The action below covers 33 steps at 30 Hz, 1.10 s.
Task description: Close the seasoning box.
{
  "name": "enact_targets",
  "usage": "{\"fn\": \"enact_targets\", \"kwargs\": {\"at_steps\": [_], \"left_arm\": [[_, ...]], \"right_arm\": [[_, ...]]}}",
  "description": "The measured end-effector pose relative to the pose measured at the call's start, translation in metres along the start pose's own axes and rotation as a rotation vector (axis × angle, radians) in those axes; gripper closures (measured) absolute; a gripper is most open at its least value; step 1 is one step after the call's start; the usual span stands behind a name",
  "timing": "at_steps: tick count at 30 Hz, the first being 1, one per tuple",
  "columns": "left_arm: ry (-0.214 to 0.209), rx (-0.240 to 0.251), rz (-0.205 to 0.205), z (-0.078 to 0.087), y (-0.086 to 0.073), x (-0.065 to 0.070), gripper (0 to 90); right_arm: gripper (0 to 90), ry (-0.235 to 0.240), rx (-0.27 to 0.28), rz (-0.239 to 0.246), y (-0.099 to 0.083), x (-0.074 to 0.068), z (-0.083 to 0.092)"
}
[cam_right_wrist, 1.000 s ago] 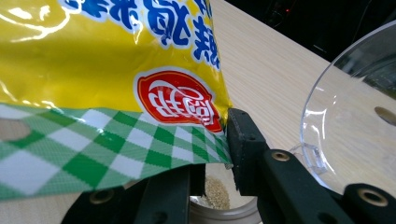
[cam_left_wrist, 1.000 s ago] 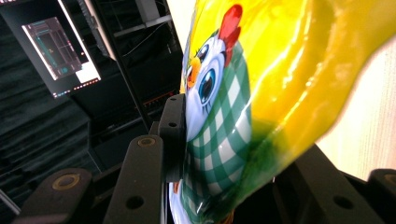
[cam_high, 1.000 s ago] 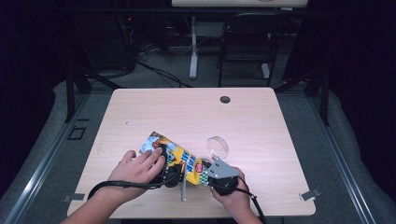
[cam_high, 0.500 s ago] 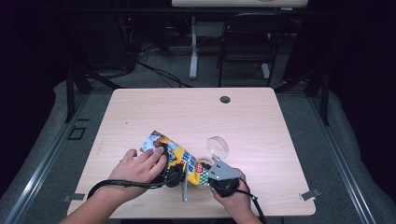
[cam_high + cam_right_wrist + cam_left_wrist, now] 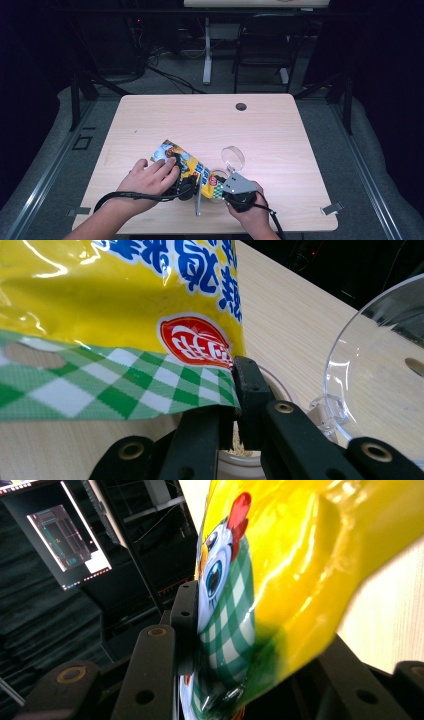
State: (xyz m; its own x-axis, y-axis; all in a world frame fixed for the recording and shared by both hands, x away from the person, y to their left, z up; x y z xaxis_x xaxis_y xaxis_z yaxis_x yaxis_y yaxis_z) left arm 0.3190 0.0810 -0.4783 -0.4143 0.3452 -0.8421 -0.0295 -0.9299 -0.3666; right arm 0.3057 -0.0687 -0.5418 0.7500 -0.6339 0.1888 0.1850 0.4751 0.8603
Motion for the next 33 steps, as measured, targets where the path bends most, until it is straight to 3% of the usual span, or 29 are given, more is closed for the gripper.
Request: {"fn": "enact_targets", "kwargs": {"at_steps": [12,15,33], "left_arm": [[0.01,-0.012,-0.023,0.0024,0.0021,-0.0011,65.7],[0.037,-0.018,-0.039,0.0034,0.0031,-0.0019,65.8],[0.088,-0.021,-0.07,0.0072,0.0042,-0.0035,66.5]], "right_arm": [[87.9,-0.002,0.003,0.008,-0.0008,-0.0017,0.0007],[87.9,0.002,0.004,0.007,-0.0015,-0.0022,0.0001],[87.9,-0.003,0.015,0.012,-0.0013,-0.0032,0.0015]]}}
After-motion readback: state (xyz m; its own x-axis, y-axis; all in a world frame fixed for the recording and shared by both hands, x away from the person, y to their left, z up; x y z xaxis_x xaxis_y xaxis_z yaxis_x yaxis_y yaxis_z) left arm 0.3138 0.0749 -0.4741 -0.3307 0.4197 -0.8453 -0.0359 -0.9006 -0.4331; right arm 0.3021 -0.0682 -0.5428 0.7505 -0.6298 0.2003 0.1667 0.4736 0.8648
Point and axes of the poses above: each handheld gripper's, and its own axes: z roughly backward along the jaws, y roughly out of its top, x roughly to its right, the point moved 7 cm from there along -z, roughly forward along the jaws, and after that the axes turned 3 degrees about y, right-handed, at the moved point
